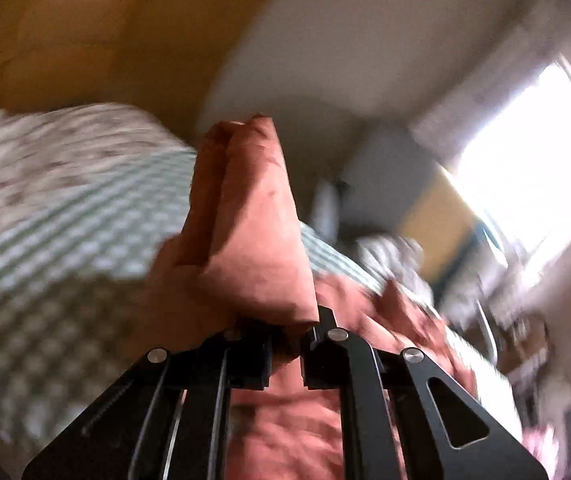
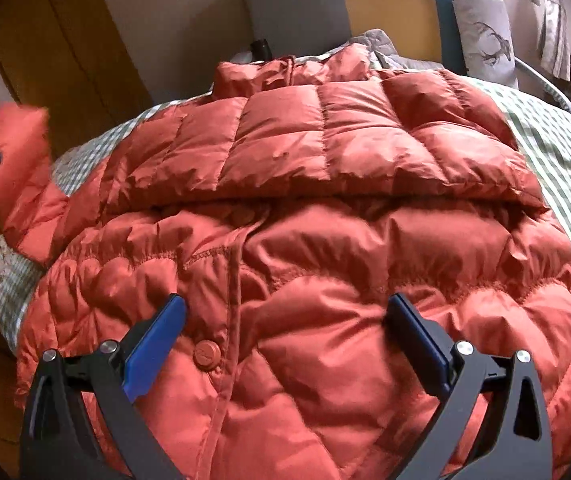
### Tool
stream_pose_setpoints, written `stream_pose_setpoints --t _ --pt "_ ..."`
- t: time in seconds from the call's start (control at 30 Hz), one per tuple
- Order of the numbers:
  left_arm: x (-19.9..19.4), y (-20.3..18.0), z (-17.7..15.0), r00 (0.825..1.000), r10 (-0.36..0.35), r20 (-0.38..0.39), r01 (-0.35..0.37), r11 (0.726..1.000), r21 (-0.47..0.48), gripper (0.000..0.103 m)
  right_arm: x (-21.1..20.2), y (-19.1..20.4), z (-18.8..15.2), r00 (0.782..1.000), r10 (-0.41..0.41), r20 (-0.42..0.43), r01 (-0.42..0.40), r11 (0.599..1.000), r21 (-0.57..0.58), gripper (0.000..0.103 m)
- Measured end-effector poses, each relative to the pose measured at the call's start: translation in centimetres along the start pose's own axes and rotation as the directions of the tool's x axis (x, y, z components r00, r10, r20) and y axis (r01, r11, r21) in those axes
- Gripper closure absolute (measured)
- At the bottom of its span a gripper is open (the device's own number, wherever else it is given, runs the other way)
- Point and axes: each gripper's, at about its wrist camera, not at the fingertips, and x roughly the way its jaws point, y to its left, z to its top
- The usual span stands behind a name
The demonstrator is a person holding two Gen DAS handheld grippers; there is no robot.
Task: Fold large clothes
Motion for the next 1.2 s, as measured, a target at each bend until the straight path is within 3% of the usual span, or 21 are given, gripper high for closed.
stream_pose_setpoints --t 0.07,0.13,0.23,0.27,0.33,0.37,0.4,0.53,0.57,0.6,0.7,0.8,0.83,0.87,0.9,0.97,1.07,1.2 --pt "1.8 -4.1 -1.6 0.994 -0.083 -0.064 0.088 0.994 0.072 0.094 -0.6 -0.6 0.1 1.0 0.004 0.01 -0.005 1.0 0.022 0.003" --pt "3.2 -7.6 -3.8 0.984 -0.122 -0.126 0.14 0.98 0.144 0.094 -1.4 -1.5 0.2 1.0 0.014 0.024 -0.015 0.999 0.05 0.003" --pt "6.0 -11.9 -7.5 0.955 -0.159 -0.249 0.224 0.94 0.258 0.094 -2.4 -2.6 0.4 0.999 0.023 0.043 -0.027 0.996 0.086 0.003" --pt "6.8 -13.2 -9.0 0.945 -0.155 -0.287 0.243 0.922 0.303 0.088 -2.7 -2.9 0.5 0.998 0.027 0.049 -0.031 0.995 0.095 0.003" --pt "7.9 -14.7 -11.3 0.922 -0.157 -0.355 0.287 0.892 0.35 0.065 -3.1 -3.5 0.6 0.998 0.039 0.056 -0.045 0.992 0.116 0.004" --pt "8.1 -14.9 -12.4 0.905 -0.166 -0.392 0.315 0.88 0.356 0.044 -3.4 -3.9 0.7 0.997 0.054 0.062 -0.062 0.989 0.134 0.005" --pt "8.1 -15.1 -13.1 0.898 -0.166 -0.407 0.324 0.876 0.358 0.035 -3.6 -4.2 0.9 0.995 0.073 0.068 -0.083 0.985 0.151 0.007" --pt "6.9 -15.1 -14.5 0.886 -0.186 -0.425 0.359 0.855 0.375 0.034 -3.5 -4.0 1.7 0.983 0.172 0.064 -0.181 0.965 0.189 0.016" --pt "6.3 -14.7 -14.7 0.885 -0.192 -0.425 0.363 0.855 0.369 0.029 -3.3 -3.4 2.0 0.976 0.208 0.058 -0.215 0.958 0.191 0.016" --pt "5.7 -13.8 -14.5 0.884 -0.199 -0.422 0.366 0.857 0.363 0.024 -2.9 -2.9 2.3 0.972 0.231 0.051 -0.236 0.953 0.189 0.019" --pt "4.0 -12.8 -14.4 0.894 -0.191 -0.405 0.345 0.871 0.351 0.024 -1.8 -0.5 3.2 0.952 0.307 0.019 -0.306 0.939 0.157 0.021" --pt "2.8 -10.5 -13.7 0.915 -0.168 -0.367 0.293 0.902 0.316 0.024 0.1 2.7 4.1 0.951 0.31 -0.02 -0.306 0.946 0.106 0.022" --pt "2.6 -9.2 -13.4 0.921 -0.152 -0.358 0.265 0.919 0.291 0.024 0.8 3.6 4.3 0.955 0.292 -0.04 -0.288 0.954 0.084 0.027" --pt "2.9 -8.6 -13.0 0.927 -0.137 -0.35 0.24 0.932 0.273 0.024 1.8 5.6 4.6 0.969 0.239 -0.07 -0.238 0.971 0.027 0.036" --pt "3.0 -7.8 -12.7 0.933 -0.117 -0.34 0.212 0.943 0.257 0.024 1.8 5.6 4.6 0.969 0.239 -0.07 -0.238 0.971 0.027 0.078" --pt "3.1 -5.9 -12.0 0.946 -0.042 -0.322 0.124 0.963 0.24 0.024 1.6 7.0 5.2 0.965 0.246 -0.089 -0.248 0.969 -0.013 0.089" --pt "3.3 -3.5 -11.1 0.951 0.042 -0.306 0.02 0.98 0.196 0.024 -1.7 9.4 7.1 0.972 0.233 0.012 -0.229 0.965 -0.126 0.094" --pt "3.3 -2.1 -10.3 0.954 0.078 -0.291 -0.033 0.987 0.156 0.024 -7.2 11.3 11.4 0.952 0.253 0.17 -0.215 0.952 -0.217 0.095"
